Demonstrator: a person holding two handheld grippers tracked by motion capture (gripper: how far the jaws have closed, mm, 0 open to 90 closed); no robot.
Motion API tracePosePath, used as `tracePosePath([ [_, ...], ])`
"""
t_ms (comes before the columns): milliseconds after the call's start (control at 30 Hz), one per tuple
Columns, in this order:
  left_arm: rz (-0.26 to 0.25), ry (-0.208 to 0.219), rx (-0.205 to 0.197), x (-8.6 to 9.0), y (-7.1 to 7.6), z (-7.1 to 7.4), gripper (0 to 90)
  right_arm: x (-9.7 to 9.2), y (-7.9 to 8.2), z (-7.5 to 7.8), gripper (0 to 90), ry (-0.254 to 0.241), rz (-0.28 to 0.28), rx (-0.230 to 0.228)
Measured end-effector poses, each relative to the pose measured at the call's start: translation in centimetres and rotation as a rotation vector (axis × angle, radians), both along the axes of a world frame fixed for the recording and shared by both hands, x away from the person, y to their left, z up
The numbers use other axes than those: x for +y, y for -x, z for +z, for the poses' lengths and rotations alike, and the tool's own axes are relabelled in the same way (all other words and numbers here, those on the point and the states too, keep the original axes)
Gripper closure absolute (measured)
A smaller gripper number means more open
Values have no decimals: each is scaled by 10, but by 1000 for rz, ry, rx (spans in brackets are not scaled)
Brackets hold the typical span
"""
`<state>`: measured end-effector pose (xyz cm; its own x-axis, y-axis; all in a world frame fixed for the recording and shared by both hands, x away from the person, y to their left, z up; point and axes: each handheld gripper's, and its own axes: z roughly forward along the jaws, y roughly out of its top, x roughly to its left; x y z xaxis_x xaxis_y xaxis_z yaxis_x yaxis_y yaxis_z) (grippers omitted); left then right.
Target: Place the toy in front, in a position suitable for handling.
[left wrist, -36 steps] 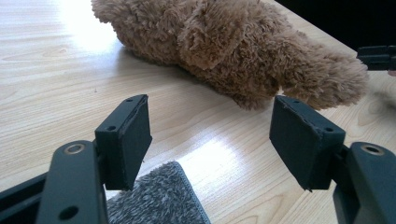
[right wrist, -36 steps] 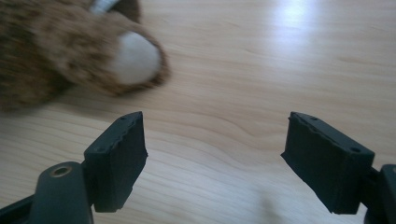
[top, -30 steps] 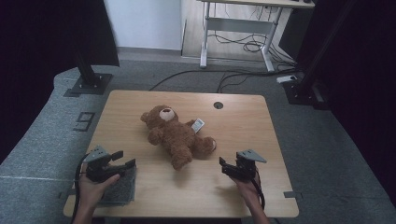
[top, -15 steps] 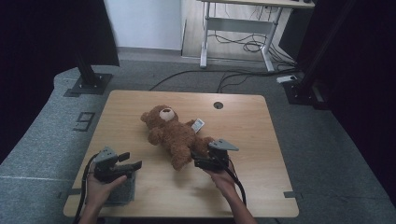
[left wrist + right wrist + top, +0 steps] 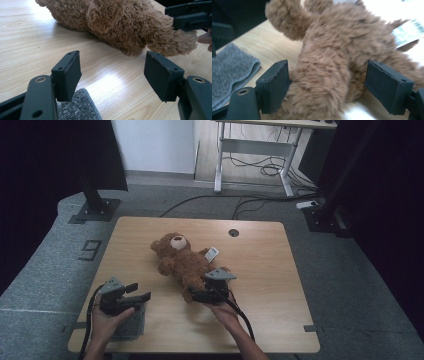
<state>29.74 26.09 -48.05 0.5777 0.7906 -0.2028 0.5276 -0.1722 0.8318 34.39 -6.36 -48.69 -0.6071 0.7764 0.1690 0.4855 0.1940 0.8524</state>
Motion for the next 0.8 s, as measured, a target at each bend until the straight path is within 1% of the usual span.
tracePosePath([
  [33, 0, 0, 0, 0, 0, 0, 300, 5, -2, -6, 216, 25, 4, 11],
  [100, -2, 3, -2, 0, 1, 0, 300, 6, -2, -9, 230, 31, 3, 15],
  [133, 1, 3, -3, 0, 1, 1, 300, 7, -3, -11, 263, 33, 7, 27],
  [167, 3, 3, -3, 1, 1, 1, 300, 6, -4, -15, 346, 34, 14, 33],
  [200, 3, 3, -3, 1, 1, 1, 300, 6, -4, -15, 346, 34, 14, 33],
  [233, 5, 4, -3, 1, 1, 1, 300, 6, -4, -16, 388, 37, 18, 31],
  [267, 6, 5, -3, 2, 1, 1, 300, 5, -3, -18, 441, 40, 26, 27],
  [300, 6, 6, -2, 2, 1, 1, 300, 2, -2, -19, 525, 44, 32, 22],
  [333, 6, 5, -2, 2, 1, 1, 300, 2, -2, -19, 525, 44, 32, 22],
  [367, 6, 5, -3, 2, 1, 1, 300, -3, -2, -20, 571, 45, 37, 15],
  [400, 6, 6, -3, 2, 1, 1, 300, -3, -2, -20, 571, 45, 37, 15],
  [467, 5, 5, -4, 2, 1, 1, 300, -10, 1, -20, 615, 48, 36, -4],
  [533, 7, 6, -4, 3, 1, 1, 300, -13, 2, -20, 625, 51, 34, -11],
  [567, 9, 7, -4, 3, 1, 1, 300, -23, 5, -20, 643, 58, 29, -18],
  [600, 9, 8, -5, 4, 1, 1, 300, -23, 5, -20, 643, 58, 29, -18],
  [667, 11, 8, -4, 4, 1, 1, 300, -34, 8, -19, 651, 74, 23, -32],
  [700, 13, 9, -3, 4, 1, 1, 300, -47, 11, -17, 658, 90, 7, -41],
  [733, 13, 9, -3, 4, 1, 1, 300, -47, 11, -17, 658, 90, 7, -41],
  [767, 13, 8, -2, 4, 1, 1, 300, -61, 12, -16, 676, 83, -22, -43],
  [800, 13, 8, -2, 4, 1, 1, 300, -61, 12, -16, 676, 83, -22, -43],
])
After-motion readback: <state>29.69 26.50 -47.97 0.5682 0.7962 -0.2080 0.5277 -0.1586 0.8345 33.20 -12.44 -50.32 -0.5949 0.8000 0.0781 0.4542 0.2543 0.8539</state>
